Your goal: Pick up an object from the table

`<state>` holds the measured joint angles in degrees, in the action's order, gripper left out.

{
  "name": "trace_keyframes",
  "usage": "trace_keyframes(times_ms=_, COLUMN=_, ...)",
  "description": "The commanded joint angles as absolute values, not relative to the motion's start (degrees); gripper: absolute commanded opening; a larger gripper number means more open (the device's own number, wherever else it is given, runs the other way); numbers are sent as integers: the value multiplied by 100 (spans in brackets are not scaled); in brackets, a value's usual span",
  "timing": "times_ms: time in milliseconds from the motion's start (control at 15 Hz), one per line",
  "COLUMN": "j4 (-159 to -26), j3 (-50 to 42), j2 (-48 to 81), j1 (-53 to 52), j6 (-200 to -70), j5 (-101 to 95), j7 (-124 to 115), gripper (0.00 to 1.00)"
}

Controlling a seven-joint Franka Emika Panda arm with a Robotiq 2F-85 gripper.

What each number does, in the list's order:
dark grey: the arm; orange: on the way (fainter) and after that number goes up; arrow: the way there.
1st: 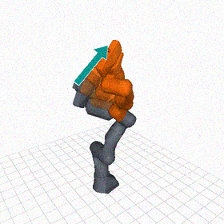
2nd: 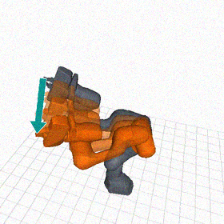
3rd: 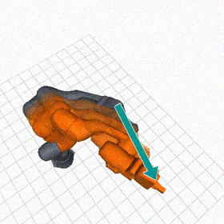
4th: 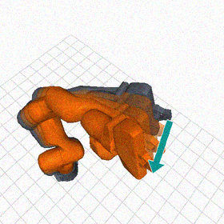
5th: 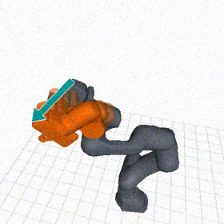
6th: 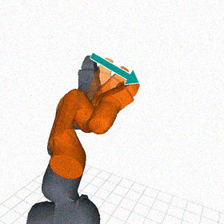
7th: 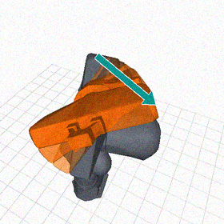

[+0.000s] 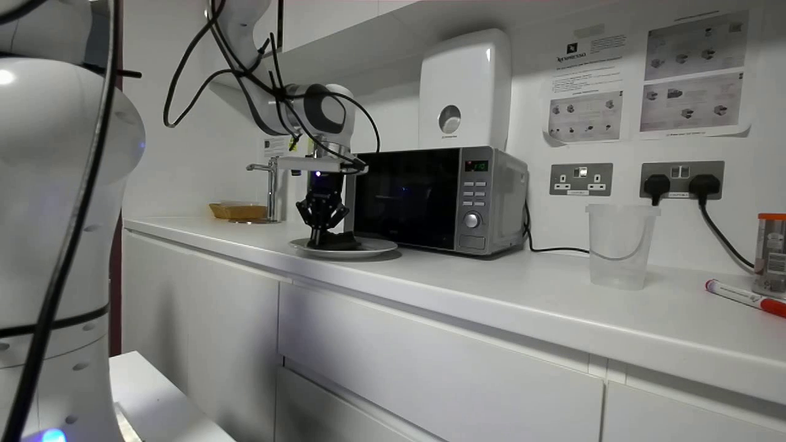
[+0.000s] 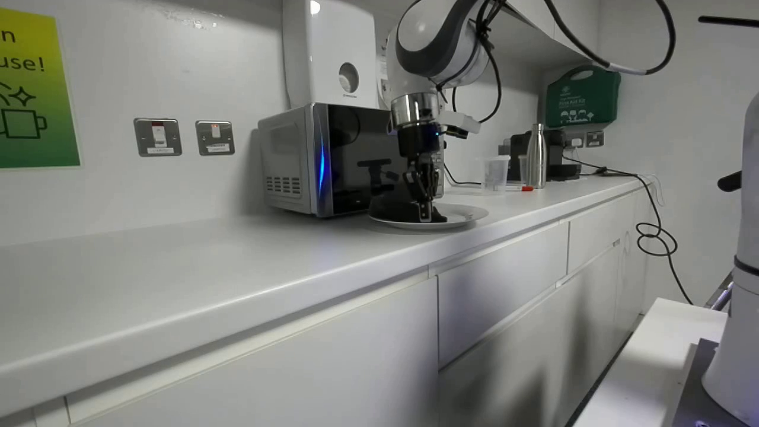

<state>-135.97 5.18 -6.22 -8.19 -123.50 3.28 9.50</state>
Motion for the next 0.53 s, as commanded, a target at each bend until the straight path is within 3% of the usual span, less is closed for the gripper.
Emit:
trace_keyframes(times_ms=0, j4=-13228, j3=498, j2=-239, j1=-699, j6=-12287, j5=197, j7=902, gripper=1)
trace_keyframes(times_ms=467, j4=-13009, j3=345, j2=-76, j1=-483, j6=-12302, j5=-22, j7=852, gripper=1)
